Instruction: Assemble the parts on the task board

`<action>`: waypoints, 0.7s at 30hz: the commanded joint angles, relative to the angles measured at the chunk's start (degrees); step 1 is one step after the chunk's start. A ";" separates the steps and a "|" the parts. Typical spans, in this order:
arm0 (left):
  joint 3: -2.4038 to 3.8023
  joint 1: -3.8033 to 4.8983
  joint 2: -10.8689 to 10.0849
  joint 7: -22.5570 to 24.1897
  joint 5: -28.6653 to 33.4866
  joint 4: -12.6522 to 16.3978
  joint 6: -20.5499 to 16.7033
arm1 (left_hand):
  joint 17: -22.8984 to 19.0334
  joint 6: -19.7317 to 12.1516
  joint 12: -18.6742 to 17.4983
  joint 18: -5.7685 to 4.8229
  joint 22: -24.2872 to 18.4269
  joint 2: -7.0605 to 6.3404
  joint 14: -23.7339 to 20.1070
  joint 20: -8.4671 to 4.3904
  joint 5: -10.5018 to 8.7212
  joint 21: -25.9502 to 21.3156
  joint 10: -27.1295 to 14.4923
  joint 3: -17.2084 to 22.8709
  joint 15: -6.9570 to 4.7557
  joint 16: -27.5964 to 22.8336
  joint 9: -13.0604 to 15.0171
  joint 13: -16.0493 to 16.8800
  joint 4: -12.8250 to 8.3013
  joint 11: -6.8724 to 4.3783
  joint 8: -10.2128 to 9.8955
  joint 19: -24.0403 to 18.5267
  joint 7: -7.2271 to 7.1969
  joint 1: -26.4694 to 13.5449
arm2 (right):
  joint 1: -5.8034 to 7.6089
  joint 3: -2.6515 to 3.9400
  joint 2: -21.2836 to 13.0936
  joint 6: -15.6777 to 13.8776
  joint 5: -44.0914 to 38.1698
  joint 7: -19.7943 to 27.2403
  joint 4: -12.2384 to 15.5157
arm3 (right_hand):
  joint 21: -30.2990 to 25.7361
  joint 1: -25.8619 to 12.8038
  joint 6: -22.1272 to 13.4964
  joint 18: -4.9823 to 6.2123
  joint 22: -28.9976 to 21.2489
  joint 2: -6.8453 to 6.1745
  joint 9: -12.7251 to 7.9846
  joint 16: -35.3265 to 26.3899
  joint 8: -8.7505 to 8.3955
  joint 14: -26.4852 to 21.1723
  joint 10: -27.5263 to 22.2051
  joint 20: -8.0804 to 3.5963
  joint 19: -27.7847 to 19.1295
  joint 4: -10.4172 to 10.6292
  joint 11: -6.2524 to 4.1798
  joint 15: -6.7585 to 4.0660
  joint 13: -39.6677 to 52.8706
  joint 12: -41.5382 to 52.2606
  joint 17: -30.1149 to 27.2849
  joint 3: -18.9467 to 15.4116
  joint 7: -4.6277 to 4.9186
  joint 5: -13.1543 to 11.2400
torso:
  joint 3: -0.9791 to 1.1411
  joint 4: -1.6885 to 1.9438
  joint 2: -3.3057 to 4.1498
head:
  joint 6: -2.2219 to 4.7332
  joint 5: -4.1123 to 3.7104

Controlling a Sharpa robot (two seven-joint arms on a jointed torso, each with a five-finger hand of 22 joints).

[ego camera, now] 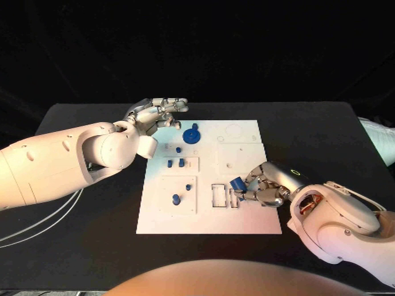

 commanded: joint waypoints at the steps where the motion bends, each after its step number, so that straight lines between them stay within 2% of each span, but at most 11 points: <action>1: 0.03 0.01 0.10 0.20 -0.15 0.16 1.19 | -0.07 -0.33 0.18 1.11 -0.06 0.03 -0.42 0.35 0.07 -0.18 -0.28 -0.26 -0.12 -0.20 -0.03 0.05 -0.02 -0.03 -0.05 0.04 0.07 0.33 | -0.01 0.06 0.51 -1.72 2.45 -0.37 0.25 | 0.37 0.23 0.26 -1.00 0.11 0.69 0.92 0.25 0.29 4.13 0.37 -0.29 0.33 -0.05 0.04 -0.44 0.22 0.17 4.40 -0.11 -0.10 0.41 | -0.02 0.05 0.01 | 0.00 0.07; 9: 0.03 0.01 0.22 0.18 -0.15 0.15 1.15 | -0.07 -0.33 0.18 1.11 -0.06 0.03 -0.42 0.35 0.07 -0.18 -0.28 -0.26 -0.12 -0.20 -0.03 0.05 -0.02 -0.03 -0.05 0.04 0.07 0.33 | 0.03 0.08 3.10 3.37 4.59 -0.53 -0.84 | 0.40 -0.49 0.10 -1.02 0.14 1.03 1.30 0.19 0.30 4.10 0.20 -0.30 0.34 0.21 0.06 -0.47 -0.05 -0.31 4.30 -0.63 -0.05 0.30 | -0.05 0.09 0.04 | -0.21 0.30; 13: 0.03 0.01 0.28 0.15 -0.15 0.21 1.12 | -0.07 -0.33 0.18 1.11 -0.06 0.03 -0.42 0.35 0.07 -0.18 -0.28 -0.26 -0.12 -0.20 -0.03 0.05 -0.02 -0.03 -0.05 0.04 0.07 0.33 | 0.03 0.05 4.28 6.04 5.12 -0.67 -1.52 | 0.48 -2.18 -0.10 -1.05 0.32 1.73 1.81 0.06 0.29 4.04 0.10 -0.25 0.36 0.30 0.08 -0.45 -0.19 -0.73 4.07 -1.57 -0.08 -0.05 | -0.06 0.18 0.08 | -0.25 0.27; 15: 0.03 0.01 0.30 0.14 -0.15 0.22 1.10 | -0.07 -0.33 0.18 1.11 -0.06 0.03 -0.42 0.35 0.07 -0.18 -0.28 -0.26 -0.12 -0.20 -0.03 0.05 -0.02 -0.03 -0.05 0.04 0.07 0.33 | 0.04 0.04 4.71 6.76 5.26 -0.70 -1.74 | 0.49 -2.81 -0.15 -1.05 0.34 1.99 2.02 0.05 0.30 4.03 0.05 -0.24 0.35 0.31 0.06 -0.45 -0.26 -0.92 4.05 -1.94 -0.09 -0.15 | -0.08 0.06 0.05 | -0.32 0.42; 21: 0.03 0.01 0.35 0.14 -0.15 0.21 1.08 | -0.07 -0.33 0.18 1.11 -0.06 0.03 -0.42 0.35 0.07 -0.18 -0.28 -0.26 -0.12 -0.20 -0.03 0.05 -0.02 -0.03 -0.05 0.04 0.07 0.33 | 0.05 0.02 5.41 7.41 4.95 -0.81 -2.08 | 0.49 -3.92 -0.15 -1.04 0.35 2.39 2.49 0.01 0.39 4.02 0.10 -0.24 0.34 0.31 0.02 -0.47 -0.15 -1.03 3.99 -2.74 -0.16 -0.50 | -0.05 0.04 0.07 | -0.39 0.54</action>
